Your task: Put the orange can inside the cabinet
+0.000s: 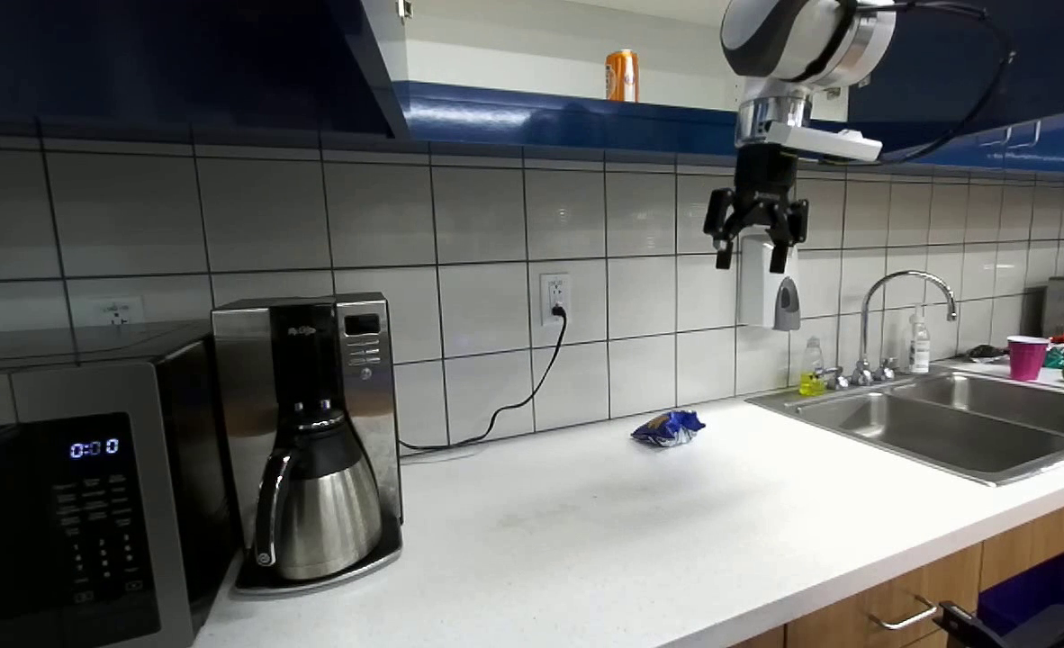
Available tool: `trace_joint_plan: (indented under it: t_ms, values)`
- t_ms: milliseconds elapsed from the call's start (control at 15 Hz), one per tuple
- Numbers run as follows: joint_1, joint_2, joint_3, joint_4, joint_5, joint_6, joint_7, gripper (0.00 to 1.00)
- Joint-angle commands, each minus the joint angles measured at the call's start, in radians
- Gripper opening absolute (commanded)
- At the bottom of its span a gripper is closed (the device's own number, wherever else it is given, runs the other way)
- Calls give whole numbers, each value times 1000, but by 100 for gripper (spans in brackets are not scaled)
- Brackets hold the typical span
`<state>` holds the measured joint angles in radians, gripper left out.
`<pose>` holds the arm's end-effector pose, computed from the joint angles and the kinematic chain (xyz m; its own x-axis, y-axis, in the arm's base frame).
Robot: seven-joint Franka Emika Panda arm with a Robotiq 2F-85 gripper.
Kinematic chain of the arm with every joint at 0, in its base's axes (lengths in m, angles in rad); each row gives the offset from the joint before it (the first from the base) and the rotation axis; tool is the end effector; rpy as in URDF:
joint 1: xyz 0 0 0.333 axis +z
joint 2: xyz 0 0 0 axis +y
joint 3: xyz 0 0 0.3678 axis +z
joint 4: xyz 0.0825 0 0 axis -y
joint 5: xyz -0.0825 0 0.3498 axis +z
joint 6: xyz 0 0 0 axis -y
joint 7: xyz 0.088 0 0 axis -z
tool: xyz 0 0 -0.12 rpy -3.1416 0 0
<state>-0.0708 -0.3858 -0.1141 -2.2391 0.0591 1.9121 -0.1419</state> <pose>0.3854 -0.0741 0.5712 0.9960 -0.0571 0.0685 -0.0508 -0.9946 -0.0906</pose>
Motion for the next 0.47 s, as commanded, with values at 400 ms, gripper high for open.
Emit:
trace_joint_plan:
  t_ms: [400]
  values:
    - [2, 18, -1, -51, 0, 38, 0, 100]
